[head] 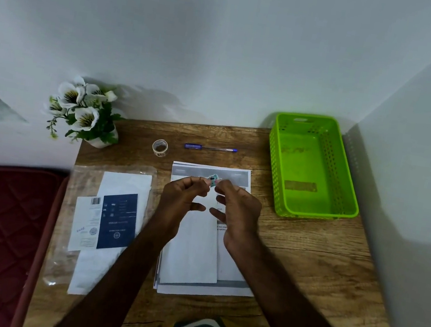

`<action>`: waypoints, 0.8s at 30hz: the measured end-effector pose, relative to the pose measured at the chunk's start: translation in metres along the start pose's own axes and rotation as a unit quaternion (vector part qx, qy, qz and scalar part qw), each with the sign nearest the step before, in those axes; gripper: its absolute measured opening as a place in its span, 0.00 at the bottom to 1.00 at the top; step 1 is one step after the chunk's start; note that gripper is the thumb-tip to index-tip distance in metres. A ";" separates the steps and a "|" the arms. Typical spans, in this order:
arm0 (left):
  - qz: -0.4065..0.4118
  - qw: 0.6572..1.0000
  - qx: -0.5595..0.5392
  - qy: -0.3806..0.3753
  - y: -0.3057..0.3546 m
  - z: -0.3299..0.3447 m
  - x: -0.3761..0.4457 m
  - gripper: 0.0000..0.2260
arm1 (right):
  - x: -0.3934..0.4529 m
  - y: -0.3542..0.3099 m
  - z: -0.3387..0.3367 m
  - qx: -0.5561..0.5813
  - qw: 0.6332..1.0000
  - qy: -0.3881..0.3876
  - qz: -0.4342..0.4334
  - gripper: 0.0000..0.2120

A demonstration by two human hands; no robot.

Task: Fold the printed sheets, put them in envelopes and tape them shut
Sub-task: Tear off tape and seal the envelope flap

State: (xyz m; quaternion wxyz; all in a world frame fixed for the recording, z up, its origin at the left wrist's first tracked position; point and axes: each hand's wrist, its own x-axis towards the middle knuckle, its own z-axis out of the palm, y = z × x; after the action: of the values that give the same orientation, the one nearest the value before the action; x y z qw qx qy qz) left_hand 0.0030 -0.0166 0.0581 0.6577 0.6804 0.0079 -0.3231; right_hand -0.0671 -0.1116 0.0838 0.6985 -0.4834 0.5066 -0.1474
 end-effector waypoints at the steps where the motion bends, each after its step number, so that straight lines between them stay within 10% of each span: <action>1: 0.001 1.000 0.007 0.004 -0.001 0.000 0.001 0.05 | 0.001 0.001 0.000 -0.004 1.000 0.001 -0.002 0.05; 10: 0.065 0.976 0.190 0.087 -0.012 -0.002 0.003 0.12 | 0.011 0.018 -0.003 -0.097 0.995 0.030 -0.018 0.07; 15: 0.235 0.875 0.389 0.166 -0.018 -0.012 0.013 0.08 | 0.021 0.028 -0.008 -0.106 0.993 0.037 0.022 0.07; 20: 0.347 0.775 0.516 0.107 -0.016 -0.012 0.041 0.07 | 0.029 0.033 -0.007 -0.107 0.993 0.045 0.024 0.08; 24: 0.345 0.771 0.535 0.018 -0.017 -0.011 0.057 0.08 | 0.037 0.033 -0.003 -0.098 0.993 0.042 0.042 0.07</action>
State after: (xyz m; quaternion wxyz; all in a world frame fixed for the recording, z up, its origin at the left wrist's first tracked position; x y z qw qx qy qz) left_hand 0.0453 -0.0285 0.0161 0.2539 0.8852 -0.3895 -0.0141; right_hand -0.0628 -0.1227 0.0354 0.6313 -0.5211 0.5675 -0.0883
